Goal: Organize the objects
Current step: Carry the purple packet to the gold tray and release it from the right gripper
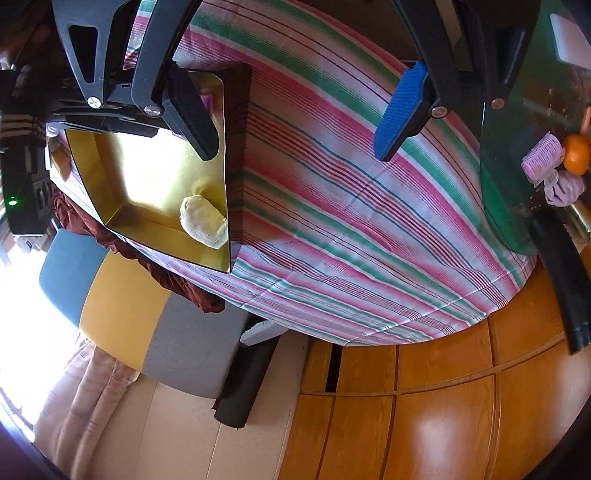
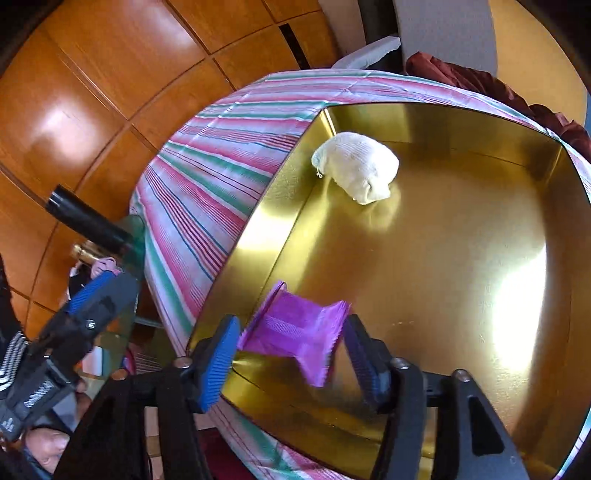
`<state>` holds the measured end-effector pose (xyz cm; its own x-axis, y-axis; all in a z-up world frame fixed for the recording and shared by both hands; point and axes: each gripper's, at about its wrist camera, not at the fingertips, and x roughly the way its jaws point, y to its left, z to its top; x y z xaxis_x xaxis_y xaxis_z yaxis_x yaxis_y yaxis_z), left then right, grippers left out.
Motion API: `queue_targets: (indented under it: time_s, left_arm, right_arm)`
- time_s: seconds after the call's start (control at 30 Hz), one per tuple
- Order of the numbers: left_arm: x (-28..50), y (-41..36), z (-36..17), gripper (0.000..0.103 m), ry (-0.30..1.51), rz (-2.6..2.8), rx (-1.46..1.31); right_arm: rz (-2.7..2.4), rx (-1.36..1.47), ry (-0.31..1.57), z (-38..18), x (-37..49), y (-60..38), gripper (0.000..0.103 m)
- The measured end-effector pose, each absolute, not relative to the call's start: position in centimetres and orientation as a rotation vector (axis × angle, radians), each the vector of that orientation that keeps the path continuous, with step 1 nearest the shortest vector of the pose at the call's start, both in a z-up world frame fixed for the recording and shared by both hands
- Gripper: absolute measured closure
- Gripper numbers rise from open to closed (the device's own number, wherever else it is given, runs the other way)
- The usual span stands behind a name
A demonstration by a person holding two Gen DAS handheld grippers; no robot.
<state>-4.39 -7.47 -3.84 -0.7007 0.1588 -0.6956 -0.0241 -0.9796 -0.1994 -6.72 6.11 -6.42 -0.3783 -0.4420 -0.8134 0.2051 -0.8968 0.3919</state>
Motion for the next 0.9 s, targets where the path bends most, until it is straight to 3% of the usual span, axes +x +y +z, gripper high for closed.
queue_targets:
  time_s: [0.23, 0.4, 0.9]
  left_arm:
    - [-4.0, -6.1, -3.1, 0.016, -0.221, 2.784, -1.143]
    - [-3.7, -3.9, -2.1, 0.016, -0.143, 2.76, -1.101]
    - [-1.7, 5.6, -0.6, 0.016, 0.082, 2.566, -1.02]
  right_arm:
    - [-2.433, 1.385, -0.312, -3.9, -4.2, 9.1, 0.035]
    - [-2.579, 1.332, -0.306, -1.9, -2.1, 12.8, 0.025]
    - [-2.918, 1.378, -0.444, -0.5, 4.3, 27.1, 0.021]
